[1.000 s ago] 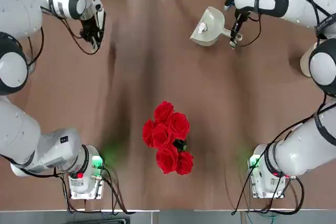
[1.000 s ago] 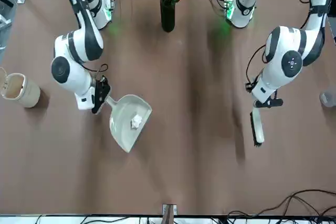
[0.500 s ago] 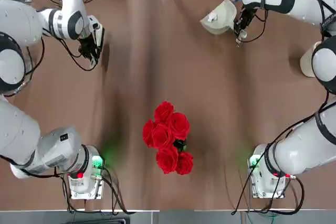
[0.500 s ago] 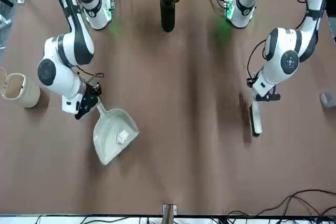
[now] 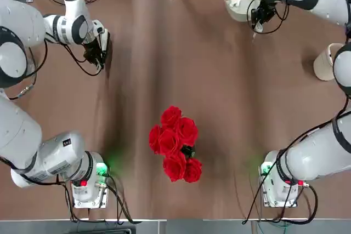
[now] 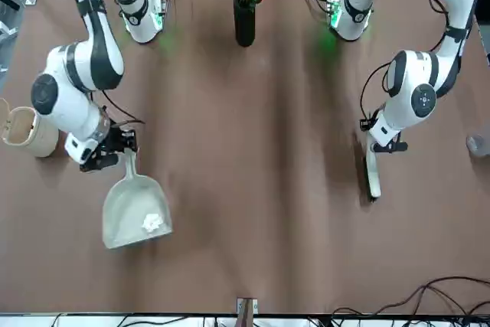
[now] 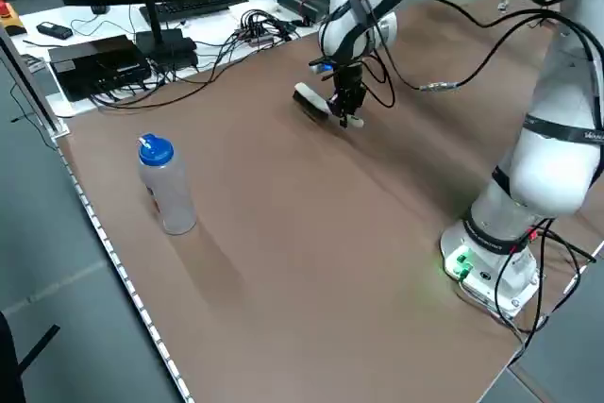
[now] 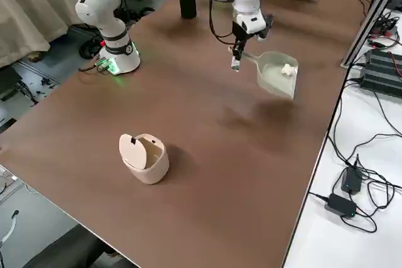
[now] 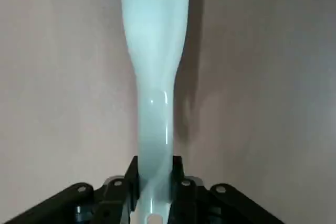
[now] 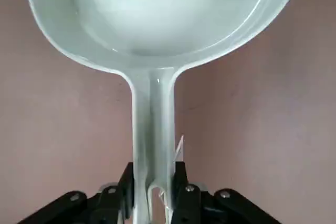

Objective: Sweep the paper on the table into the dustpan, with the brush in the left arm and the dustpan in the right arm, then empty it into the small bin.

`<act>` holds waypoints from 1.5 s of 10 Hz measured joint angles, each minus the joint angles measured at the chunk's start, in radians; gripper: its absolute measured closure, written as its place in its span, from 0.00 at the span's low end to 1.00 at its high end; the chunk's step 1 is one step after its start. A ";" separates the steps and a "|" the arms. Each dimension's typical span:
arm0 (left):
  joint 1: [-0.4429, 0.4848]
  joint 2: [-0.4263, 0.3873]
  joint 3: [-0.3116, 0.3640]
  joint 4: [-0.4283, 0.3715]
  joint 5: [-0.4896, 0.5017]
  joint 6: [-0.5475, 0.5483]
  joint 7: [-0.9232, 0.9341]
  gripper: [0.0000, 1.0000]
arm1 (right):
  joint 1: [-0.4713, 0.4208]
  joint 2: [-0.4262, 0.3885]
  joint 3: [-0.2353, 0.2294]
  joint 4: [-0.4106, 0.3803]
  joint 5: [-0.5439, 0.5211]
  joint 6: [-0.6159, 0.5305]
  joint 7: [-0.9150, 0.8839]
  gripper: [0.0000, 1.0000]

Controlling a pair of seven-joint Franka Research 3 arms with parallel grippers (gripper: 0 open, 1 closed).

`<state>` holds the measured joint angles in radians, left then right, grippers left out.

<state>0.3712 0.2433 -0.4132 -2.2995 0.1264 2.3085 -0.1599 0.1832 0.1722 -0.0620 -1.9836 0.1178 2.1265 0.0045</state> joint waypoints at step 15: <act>0.005 0.049 0.000 0.032 0.000 0.022 0.002 0.57 | -0.090 -0.038 0.000 -0.053 0.034 0.254 0.640 0.67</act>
<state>0.3765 0.2922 -0.4130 -2.2679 0.1265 2.3306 -0.1579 0.0935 0.1344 -0.0622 -2.0364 0.1516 2.3801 0.6444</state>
